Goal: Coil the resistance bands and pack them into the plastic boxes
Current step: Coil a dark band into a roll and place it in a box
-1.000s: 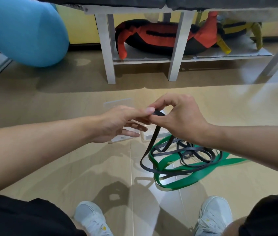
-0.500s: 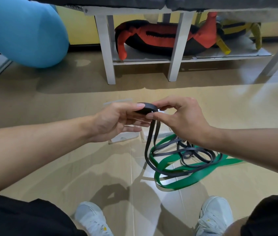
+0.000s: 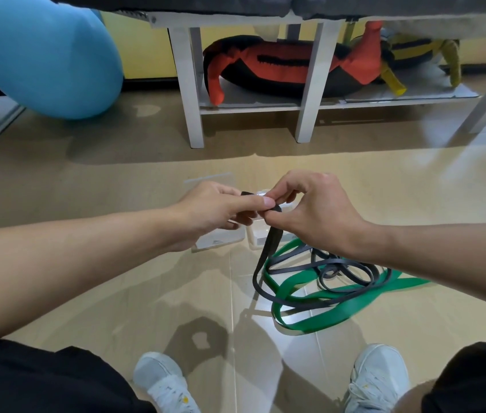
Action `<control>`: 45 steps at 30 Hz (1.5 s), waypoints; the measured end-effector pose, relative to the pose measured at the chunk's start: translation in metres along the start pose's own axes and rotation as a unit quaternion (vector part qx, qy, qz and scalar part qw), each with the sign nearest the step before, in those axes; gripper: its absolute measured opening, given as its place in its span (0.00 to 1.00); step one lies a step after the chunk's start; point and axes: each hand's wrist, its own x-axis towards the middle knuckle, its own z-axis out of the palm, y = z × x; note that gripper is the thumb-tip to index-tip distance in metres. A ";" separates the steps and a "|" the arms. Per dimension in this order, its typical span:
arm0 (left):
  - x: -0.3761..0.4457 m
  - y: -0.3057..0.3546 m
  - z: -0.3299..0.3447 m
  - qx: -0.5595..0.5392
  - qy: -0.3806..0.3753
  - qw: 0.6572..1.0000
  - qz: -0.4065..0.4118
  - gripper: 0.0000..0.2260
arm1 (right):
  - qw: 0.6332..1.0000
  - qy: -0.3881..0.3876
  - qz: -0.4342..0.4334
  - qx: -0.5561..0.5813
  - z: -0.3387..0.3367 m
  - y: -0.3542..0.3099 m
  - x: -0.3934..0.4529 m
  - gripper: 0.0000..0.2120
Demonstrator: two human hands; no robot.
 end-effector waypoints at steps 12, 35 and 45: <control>-0.002 -0.008 -0.006 -0.152 -0.108 0.982 -0.026 0.20 | 0.995 -0.004 0.049 0.087 0.001 0.004 0.001 0.08; -0.002 -0.002 0.000 -0.115 -0.038 0.992 0.017 0.17 | 0.997 0.008 0.025 0.074 0.002 0.006 0.001 0.10; -0.005 0.002 0.000 0.005 -0.048 0.998 -0.034 0.29 | 0.998 -0.003 0.050 0.027 -0.001 0.007 0.001 0.07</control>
